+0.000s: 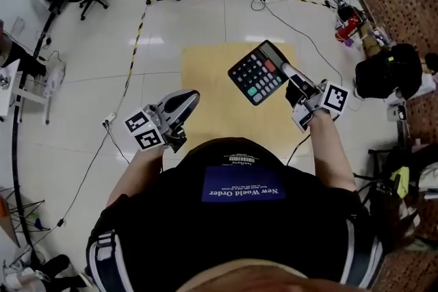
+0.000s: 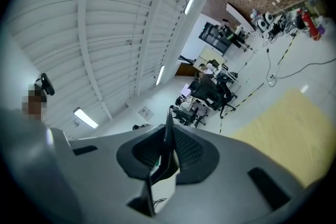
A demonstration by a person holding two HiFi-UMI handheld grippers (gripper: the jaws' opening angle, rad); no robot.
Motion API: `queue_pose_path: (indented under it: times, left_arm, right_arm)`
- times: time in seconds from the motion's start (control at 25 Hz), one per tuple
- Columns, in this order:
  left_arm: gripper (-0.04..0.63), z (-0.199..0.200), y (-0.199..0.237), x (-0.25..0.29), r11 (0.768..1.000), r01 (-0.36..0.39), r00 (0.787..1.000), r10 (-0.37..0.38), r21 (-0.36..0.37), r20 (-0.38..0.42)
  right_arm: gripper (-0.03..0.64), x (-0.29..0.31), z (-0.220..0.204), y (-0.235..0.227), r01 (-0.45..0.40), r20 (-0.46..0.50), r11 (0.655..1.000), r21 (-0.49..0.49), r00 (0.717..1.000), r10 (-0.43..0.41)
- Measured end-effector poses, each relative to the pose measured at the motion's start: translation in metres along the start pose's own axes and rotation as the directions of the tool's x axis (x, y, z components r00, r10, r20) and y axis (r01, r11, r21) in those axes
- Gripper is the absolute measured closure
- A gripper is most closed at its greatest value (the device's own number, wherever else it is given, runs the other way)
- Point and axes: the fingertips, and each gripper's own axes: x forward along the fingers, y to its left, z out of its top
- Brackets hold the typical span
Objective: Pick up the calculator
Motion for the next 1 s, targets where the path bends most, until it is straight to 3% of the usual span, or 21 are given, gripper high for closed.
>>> queue_pose_path:
  times: [0.28, 1.0]
  left_arm:
    - [0.589, 0.008, -0.018, 0.009, 1.000, 0.017, 1.000, -0.018, 0.018, 0.023]
    - [0.589, 0.010, -0.032, -0.002, 1.000, -0.008, 0.999, 0.007, 0.018, 0.040]
  right_arm:
    - [0.582, -0.030, 0.007, 0.011, -0.011, 0.058, 1.000, -0.009, 0.998, 0.011]
    - [0.581, -0.022, -0.003, 0.012, -0.007, 0.033, 1.000, -0.020, 0.999, 0.007]
